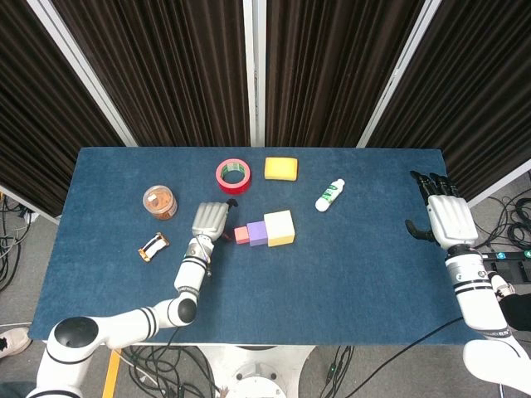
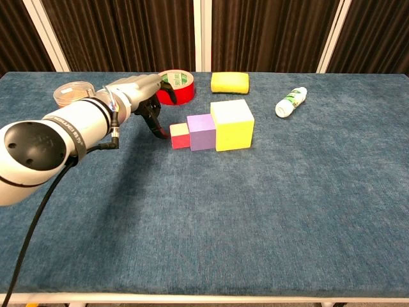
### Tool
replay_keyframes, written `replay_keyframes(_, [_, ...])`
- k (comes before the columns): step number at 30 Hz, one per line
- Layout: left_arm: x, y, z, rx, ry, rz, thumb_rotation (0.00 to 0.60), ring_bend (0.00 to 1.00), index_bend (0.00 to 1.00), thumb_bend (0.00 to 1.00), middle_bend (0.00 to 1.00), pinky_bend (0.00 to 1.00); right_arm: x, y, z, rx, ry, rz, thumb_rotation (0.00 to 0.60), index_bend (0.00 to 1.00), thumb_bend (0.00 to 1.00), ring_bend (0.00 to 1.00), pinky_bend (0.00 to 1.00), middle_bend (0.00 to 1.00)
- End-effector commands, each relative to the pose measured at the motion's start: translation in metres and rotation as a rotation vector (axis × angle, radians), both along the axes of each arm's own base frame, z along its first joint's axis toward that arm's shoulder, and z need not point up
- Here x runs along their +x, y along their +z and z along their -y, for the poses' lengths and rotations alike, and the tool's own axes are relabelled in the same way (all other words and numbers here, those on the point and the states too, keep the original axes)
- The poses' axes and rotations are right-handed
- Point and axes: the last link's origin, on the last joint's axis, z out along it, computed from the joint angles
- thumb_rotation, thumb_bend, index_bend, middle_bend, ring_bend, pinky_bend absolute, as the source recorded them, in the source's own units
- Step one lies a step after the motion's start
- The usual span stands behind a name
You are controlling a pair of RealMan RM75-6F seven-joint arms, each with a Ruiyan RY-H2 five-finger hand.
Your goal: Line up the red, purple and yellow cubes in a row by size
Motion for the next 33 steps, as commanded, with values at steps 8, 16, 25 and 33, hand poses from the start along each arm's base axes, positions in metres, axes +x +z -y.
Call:
replay_keyframes(8, [-0.035, 0.089, 0.014, 0.166, 0.0, 0.078, 0.6, 0.86, 0.25, 0.16, 0.83, 0.92, -0.005, 0.001, -0.005, 0.0, 0.006, 0.001, 0.6, 0.0, 0.24, 0.0, 0.0, 0.11])
replay_keyframes(16, [-0.117, 0.186, 0.049, 0.343, -0.004, 0.0, 0.6, 0.52, 0.28, 0.16, 0.58, 0.64, -0.026, -0.005, -0.028, 0.093, -0.003, 0.037, 0.6, 0.0, 0.25, 0.0, 0.0, 0.07])
replay_keyframes(25, [-0.18, 0.225, 0.114, 0.42, -0.004, -0.057, 0.6, 0.3, 0.29, 0.18, 0.35, 0.36, -0.048, -0.013, -0.06, 0.014, 0.137, 0.009, 0.6, 0.0, 0.26, 0.0, 0.0, 0.05])
replay_keyframes(33, [-0.206, 0.241, 0.18, 0.519, 0.057, -0.039, 0.6, 0.29, 0.28, 0.17, 0.34, 0.33, -0.06, -0.017, -0.099, -0.034, 0.154, 0.031, 0.6, 0.0, 0.26, 0.0, 0.0, 0.04])
